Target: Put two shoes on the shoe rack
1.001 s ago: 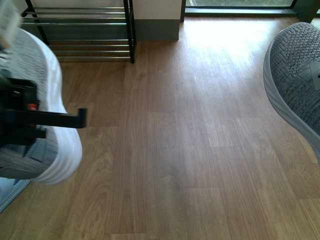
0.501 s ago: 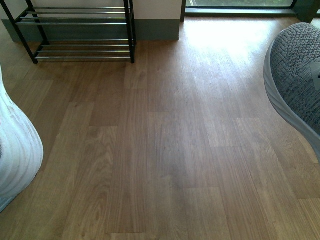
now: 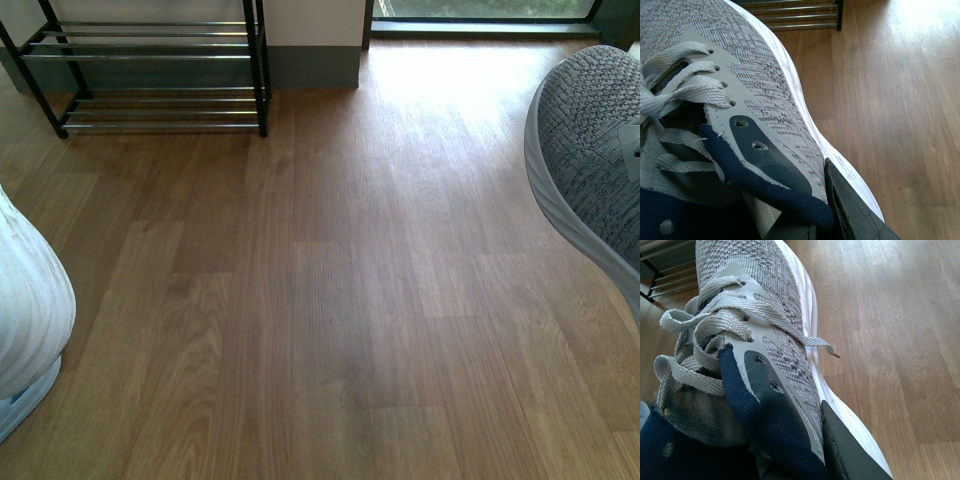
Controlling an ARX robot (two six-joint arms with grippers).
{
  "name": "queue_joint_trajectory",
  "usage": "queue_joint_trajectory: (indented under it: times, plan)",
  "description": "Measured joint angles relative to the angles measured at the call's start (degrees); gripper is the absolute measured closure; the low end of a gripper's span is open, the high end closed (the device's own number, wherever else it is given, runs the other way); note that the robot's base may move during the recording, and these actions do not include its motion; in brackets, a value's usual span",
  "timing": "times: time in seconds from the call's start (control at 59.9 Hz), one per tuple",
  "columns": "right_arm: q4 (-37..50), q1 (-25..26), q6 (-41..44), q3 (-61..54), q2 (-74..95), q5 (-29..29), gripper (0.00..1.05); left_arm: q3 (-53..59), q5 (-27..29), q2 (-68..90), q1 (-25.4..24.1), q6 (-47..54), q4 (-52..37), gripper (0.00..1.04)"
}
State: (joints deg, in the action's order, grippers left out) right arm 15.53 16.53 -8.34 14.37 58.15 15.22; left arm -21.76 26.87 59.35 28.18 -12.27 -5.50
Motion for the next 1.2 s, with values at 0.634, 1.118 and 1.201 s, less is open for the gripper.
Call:
queue_joint_trajectory:
  times: [0.634,1.118,1.201]
  plan:
    - [0.0,0.0,0.0,0.0,0.0,-0.1,1.03,0.0,-0.1,0.0,0.0,0.0,0.0,1.03]
    - [0.0,0.0,0.0,0.0,0.0,0.0,1.03,0.0,0.0,0.0,0.0,0.0,0.0,1.03]
    - [0.0,0.0,0.0,0.0,0.0,-0.5,1.03,0.0,-0.3,0.0,0.2,0.0,0.0,1.03]
